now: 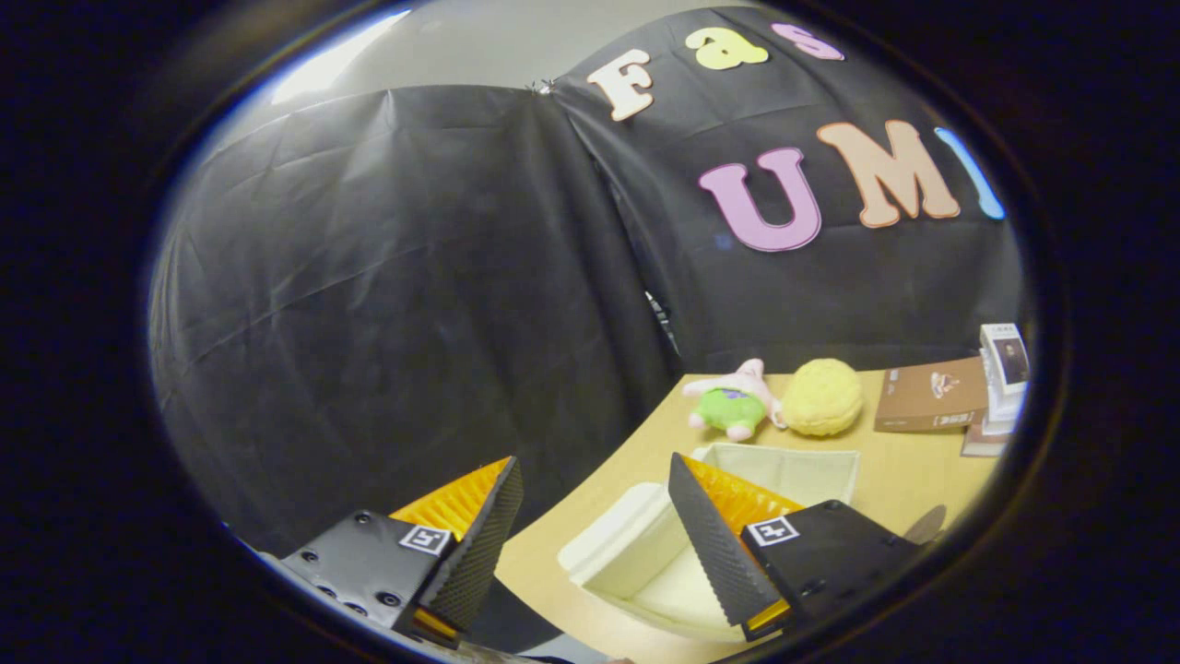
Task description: Open the storage box then place both shoes into the box .Put the left shoe in first, then the right shoe, with the right side of both shoes facing outward in a uniform manner.
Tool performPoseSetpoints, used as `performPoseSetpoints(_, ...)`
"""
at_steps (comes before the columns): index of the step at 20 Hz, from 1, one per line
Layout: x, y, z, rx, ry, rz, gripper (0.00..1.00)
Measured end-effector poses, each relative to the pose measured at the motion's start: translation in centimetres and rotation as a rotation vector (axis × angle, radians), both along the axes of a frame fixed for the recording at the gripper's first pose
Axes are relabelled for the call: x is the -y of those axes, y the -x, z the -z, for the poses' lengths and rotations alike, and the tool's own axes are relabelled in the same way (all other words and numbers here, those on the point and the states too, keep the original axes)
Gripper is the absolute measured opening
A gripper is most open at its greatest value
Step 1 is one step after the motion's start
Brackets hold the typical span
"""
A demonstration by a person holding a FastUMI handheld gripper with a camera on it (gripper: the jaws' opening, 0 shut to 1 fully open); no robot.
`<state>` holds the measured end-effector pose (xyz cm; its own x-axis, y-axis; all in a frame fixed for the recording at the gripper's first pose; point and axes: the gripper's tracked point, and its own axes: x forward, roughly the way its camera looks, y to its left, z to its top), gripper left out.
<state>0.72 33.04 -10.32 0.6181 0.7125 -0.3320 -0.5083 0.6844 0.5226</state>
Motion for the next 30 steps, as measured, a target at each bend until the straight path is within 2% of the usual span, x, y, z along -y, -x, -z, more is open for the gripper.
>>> performPoseSetpoints(8,10.4,-1.6,2.6,0.06,0.16,0.126,1.0)
performPoseSetpoints(12,15.4,-1.6,4.8,0.033,0.203,0.18,1.0)
performPoseSetpoints(20,25.5,-1.7,10.0,0.02,0.383,0.296,1.0)
performPoseSetpoints(24,29.2,-1.0,14.1,-0.051,0.446,0.325,1.0)
performPoseSetpoints(30,32.4,1.1,21.0,-0.221,0.483,0.304,1.0)
